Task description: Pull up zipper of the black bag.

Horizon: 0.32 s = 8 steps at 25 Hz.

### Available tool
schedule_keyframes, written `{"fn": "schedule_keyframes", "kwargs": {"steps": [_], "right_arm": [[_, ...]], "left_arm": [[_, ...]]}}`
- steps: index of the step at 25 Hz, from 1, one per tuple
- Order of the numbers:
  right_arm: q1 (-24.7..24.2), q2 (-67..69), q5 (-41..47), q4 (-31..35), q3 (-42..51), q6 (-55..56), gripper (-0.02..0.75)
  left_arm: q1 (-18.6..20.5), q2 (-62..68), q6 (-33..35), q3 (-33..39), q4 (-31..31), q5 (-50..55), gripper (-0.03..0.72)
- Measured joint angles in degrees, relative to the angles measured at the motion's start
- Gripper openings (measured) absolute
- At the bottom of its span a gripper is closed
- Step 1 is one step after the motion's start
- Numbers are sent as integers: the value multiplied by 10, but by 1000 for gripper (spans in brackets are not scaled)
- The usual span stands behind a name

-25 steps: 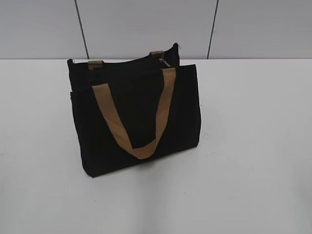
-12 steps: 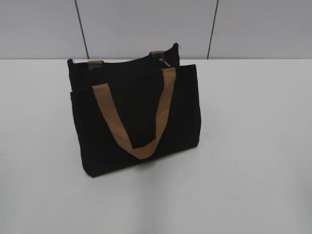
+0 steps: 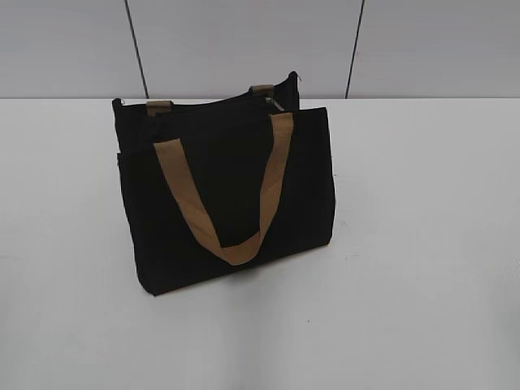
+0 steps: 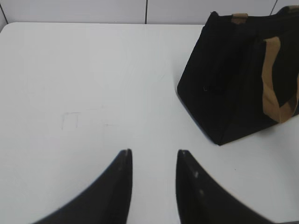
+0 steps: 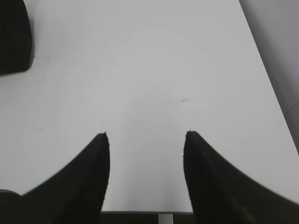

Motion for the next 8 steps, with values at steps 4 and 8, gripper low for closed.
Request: {"fn": "schedule_keyframes", "kwargs": {"steps": [4,8], "right_arm": [[0,0,0,0,0,1,402],[0,0,0,0,0,1,402]], "left_arm": [[0,0,0,0,0,0,240],[0,0,0,0,0,0,237]]}}
